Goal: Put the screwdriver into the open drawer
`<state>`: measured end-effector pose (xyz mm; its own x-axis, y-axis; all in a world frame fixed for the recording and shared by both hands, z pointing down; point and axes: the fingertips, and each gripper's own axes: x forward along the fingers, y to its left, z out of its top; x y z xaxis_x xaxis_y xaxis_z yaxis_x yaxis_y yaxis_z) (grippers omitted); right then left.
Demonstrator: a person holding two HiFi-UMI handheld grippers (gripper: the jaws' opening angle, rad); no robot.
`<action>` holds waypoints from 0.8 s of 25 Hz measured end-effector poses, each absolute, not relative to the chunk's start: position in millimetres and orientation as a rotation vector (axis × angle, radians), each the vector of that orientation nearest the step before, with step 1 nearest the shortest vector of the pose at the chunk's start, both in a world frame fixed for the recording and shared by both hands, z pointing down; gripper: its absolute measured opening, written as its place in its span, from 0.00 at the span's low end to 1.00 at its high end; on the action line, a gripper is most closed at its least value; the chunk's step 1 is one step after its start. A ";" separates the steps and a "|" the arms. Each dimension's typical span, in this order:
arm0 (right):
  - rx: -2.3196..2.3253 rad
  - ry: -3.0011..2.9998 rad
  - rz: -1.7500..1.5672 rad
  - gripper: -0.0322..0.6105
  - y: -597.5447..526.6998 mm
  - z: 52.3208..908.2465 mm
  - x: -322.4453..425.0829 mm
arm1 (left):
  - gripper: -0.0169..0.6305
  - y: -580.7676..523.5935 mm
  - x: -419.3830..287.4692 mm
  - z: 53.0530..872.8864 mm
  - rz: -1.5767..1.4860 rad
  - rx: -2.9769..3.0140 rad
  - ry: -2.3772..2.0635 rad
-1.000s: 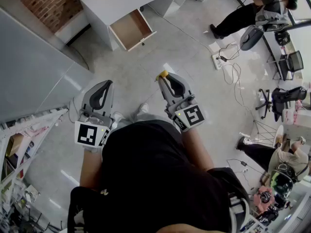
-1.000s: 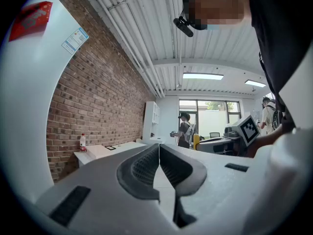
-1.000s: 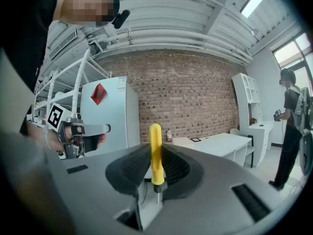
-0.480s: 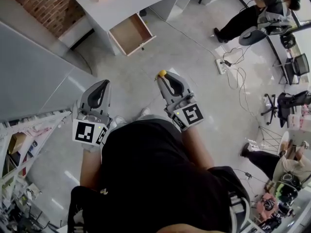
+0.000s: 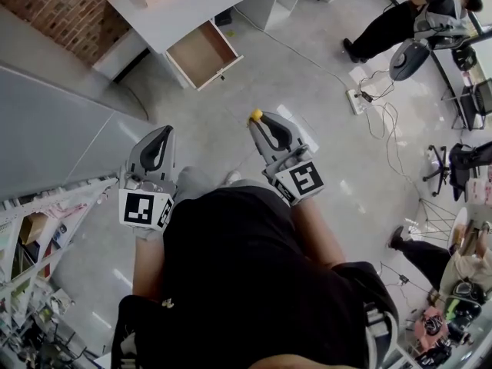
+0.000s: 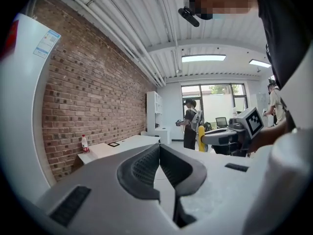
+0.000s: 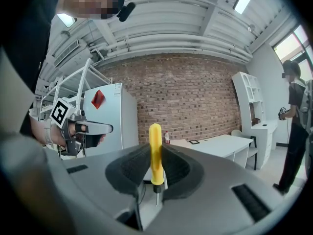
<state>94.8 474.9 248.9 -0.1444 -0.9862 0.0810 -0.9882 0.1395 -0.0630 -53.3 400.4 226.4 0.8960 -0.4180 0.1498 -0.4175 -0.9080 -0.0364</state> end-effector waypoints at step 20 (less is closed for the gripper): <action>2.016 -2.320 0.231 0.17 290.2 260.3 93.9 | 0.04 215.2 -39.3 246.4 -0.261 -3.141 0.544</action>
